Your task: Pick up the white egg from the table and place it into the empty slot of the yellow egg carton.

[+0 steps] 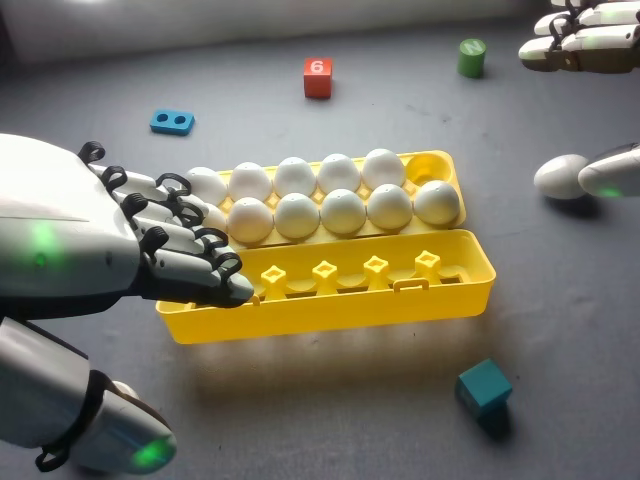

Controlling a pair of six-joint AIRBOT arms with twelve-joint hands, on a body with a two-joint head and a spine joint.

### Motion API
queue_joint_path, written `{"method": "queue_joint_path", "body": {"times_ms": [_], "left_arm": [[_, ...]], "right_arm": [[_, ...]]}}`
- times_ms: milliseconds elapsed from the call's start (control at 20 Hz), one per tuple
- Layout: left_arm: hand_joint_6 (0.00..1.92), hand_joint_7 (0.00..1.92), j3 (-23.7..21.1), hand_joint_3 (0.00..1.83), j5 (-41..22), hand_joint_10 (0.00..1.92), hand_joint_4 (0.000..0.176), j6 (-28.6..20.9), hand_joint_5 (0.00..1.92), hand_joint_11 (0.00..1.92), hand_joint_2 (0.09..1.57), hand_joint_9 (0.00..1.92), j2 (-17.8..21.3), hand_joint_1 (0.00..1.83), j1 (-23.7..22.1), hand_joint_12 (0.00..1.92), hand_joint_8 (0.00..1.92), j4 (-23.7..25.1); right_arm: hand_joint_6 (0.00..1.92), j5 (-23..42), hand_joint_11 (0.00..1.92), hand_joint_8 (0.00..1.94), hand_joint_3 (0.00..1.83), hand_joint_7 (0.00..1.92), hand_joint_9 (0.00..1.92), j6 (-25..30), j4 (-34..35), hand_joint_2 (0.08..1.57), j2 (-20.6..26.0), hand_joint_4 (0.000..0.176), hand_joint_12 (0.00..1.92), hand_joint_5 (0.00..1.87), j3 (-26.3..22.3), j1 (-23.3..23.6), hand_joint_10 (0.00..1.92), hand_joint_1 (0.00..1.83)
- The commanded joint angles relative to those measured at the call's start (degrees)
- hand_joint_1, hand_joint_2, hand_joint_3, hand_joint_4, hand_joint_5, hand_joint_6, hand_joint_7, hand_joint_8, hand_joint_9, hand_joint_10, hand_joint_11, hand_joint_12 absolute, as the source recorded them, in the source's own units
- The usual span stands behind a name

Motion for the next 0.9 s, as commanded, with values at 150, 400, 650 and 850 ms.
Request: {"method": "queue_joint_path", "body": {"times_ms": [150,400,650,850], "left_arm": [[0.01,0.00,0.0,0.06,4.0,0.00,0.000,0.1,0.05,0.00,1.12,0.00,0.2,0.00,-0.5,0.00,0.00,-1.3],[0.00,0.00,0.0,0.02,4.0,0.00,0.000,0.1,0.04,0.00,1.12,0.00,0.2,0.00,-0.7,0.00,0.00,-1.3],[0.00,0.00,0.5,0.01,4.0,0.00,0.000,0.1,0.01,0.00,1.14,0.00,0.2,0.00,-0.4,0.00,0.00,-1.3],[0.00,0.00,0.5,0.01,4.0,0.00,0.000,0.1,0.02,0.00,1.13,0.00,0.2,0.00,-0.4,0.00,0.00,-1.3]], "right_arm": [[0.00,6.2,0.00,0.00,0.07,0.03,0.00,-5.0,5.7,1.08,-0.3,0.000,0.00,0.05,-0.1,-0.1,0.00,0.19],[0.01,16.2,0.00,0.00,0.03,0.03,0.00,-19.4,21.2,1.09,-0.9,0.000,0.00,0.06,0.0,-5.5,0.00,0.20],[0.01,17.0,0.00,0.01,0.01,0.04,0.00,-25.9,29.4,1.10,-3.7,0.000,0.00,0.07,3.2,-7.6,0.00,0.18],[0.00,13.3,0.00,0.00,0.01,0.02,0.00,-26.3,32.7,1.11,-7.3,0.000,0.00,0.04,8.3,-7.8,0.00,0.13]]}}
